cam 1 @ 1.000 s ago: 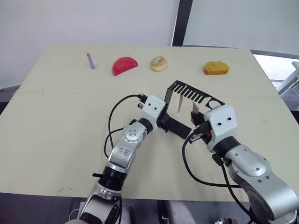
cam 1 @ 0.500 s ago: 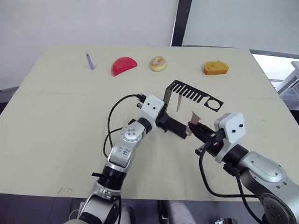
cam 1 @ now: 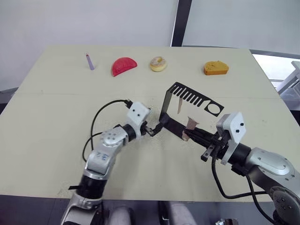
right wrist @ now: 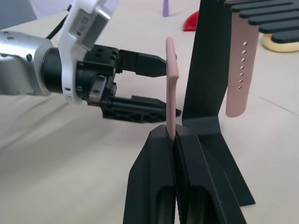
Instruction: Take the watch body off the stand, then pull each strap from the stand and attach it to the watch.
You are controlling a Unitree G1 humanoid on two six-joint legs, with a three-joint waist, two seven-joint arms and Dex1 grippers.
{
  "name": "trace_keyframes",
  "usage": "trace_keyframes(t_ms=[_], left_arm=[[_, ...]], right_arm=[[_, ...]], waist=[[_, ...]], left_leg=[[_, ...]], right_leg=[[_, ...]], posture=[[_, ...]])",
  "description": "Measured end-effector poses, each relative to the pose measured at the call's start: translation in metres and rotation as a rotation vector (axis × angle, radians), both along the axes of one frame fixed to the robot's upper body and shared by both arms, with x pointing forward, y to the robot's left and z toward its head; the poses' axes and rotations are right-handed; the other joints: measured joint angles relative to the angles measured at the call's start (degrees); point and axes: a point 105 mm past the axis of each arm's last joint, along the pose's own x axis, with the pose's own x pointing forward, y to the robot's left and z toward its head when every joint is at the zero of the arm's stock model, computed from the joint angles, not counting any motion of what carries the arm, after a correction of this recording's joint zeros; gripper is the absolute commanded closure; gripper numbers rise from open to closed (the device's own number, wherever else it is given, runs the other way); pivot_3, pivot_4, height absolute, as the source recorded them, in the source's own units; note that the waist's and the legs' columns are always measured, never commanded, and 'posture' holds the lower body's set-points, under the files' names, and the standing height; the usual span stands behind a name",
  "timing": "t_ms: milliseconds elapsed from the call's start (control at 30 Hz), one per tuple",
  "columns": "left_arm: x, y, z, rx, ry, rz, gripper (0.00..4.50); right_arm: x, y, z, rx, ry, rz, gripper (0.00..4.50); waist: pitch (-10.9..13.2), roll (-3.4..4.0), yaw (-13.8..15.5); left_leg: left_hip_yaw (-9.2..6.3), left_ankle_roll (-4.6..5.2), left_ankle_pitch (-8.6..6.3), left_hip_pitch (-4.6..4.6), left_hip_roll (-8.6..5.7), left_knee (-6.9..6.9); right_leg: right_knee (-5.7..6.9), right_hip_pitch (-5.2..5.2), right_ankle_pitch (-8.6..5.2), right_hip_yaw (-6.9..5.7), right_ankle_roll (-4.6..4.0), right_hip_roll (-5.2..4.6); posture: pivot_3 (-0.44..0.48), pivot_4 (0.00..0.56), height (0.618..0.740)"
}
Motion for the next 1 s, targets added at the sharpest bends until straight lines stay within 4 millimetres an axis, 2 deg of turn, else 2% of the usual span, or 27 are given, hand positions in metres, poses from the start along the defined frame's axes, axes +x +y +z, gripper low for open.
trace_keyframes(t_ms=[133, 200, 267, 333, 433, 467, 500, 667, 900, 1000], left_arm=[[-0.025, 0.029, 0.004, -0.045, 0.154, -0.226, 0.09], [-0.032, 0.037, 0.010, -0.136, 0.293, -0.328, 0.09], [-0.034, 0.045, 0.025, -0.257, 0.378, -0.429, 0.09], [-0.037, 0.049, 0.042, -0.321, 0.393, -0.511, 0.09], [-0.043, 0.042, 0.062, -0.373, 0.381, -0.635, 0.09], [-0.046, 0.038, 0.067, -0.392, 0.372, -0.676, 0.60], [-0.048, 0.034, 0.069, -0.410, 0.366, -0.710, 0.79], [-0.056, 0.007, 0.061, -0.424, 0.404, -0.787, 0.79], [-0.053, -0.004, 0.064, -0.458, 0.383, -0.783, 0.79], [-0.054, -0.006, 0.062, -0.452, 0.393, -0.787, 1.69]], right_arm=[[-0.002, 0.003, 0.005, 0.057, 0.078, 0.149, 4.50], [-0.001, 0.005, 0.010, 0.094, 0.109, 0.210, 4.50], [0.000, 0.009, 0.015, 0.141, 0.146, 0.271, 4.50], [0.001, 0.010, 0.016, 0.183, 0.196, 0.310, 4.50], [0.003, 0.013, 0.017, 0.217, 0.249, 0.350, 4.50], [0.005, 0.013, 0.020, 0.226, 0.256, 0.360, 4.50], [0.007, 0.014, 0.022, 0.235, 0.258, 0.367, 4.50], [0.009, 0.023, 0.020, 0.254, 0.287, 0.406, 4.50], [0.006, 0.028, 0.014, 0.244, 0.322, 0.427, 4.50], [0.007, 0.030, 0.014, 0.256, 0.323, 0.424, 4.50]], waist=[[0.0, 0.01, 0.0], [0.0, 0.01, 0.0], [0.0, 0.00, 0.2], [0.0, -0.02, 0.2], [0.0, -0.02, 0.2], [0.0, -0.02, 0.1], [0.0, -0.01, 0.1], [0.0, -0.01, 0.0], [0.0, -0.01, 0.1], [0.0, -0.01, 0.0]], left_leg=[[-0.02, 0.00, 0.00, 0.00, 0.02, 0.01], [-0.05, 0.01, -0.01, -0.03, 0.02, 0.13], [-0.11, 0.05, -0.03, -0.12, 0.02, 0.25], [-0.13, 0.09, -0.08, -0.18, 0.02, 0.28], [-0.13, 0.12, -0.12, -0.23, 0.02, 0.33], [-0.13, 0.12, -0.13, -0.23, 0.02, 0.35], [-0.13, 0.12, -0.12, -0.22, 0.02, 0.37], [-0.13, 0.09, -0.14, -0.23, 0.07, 0.46], [-0.13, 0.08, -0.14, -0.24, 0.09, 0.49], [-0.13, 0.08, -0.14, -0.23, 0.09, 0.49]], right_leg=[[0.01, 0.00, -0.02, -0.04, -0.04, 0.00], [0.01, 0.00, -0.02, -0.06, -0.04, -0.01], [0.02, 0.00, -0.02, -0.12, -0.04, -0.01], [0.00, 0.00, -0.02, -0.14, -0.02, -0.03], [-0.02, -0.01, 0.00, -0.15, 0.01, -0.06], [-0.01, 0.00, 0.00, -0.15, 0.01, -0.07], [0.00, 0.00, 0.00, -0.15, 0.02, -0.07], [0.04, -0.01, 0.00, -0.12, 0.01, -0.02], [0.04, -0.01, 0.00, -0.11, 0.01, -0.02], [0.05, -0.01, 0.00, -0.12, 0.01, -0.02]], posture=[[0.000, 0.150, 0.737], [0.000, 0.150, 0.737], [0.000, 0.150, 0.737], [0.000, 0.150, 0.737], [0.000, 0.150, 0.737], [0.000, 0.150, 0.737], [0.000, 0.150, 0.737], [0.000, 0.150, 0.737], [0.000, 0.150, 0.737], [0.000, 0.150, 0.737]])
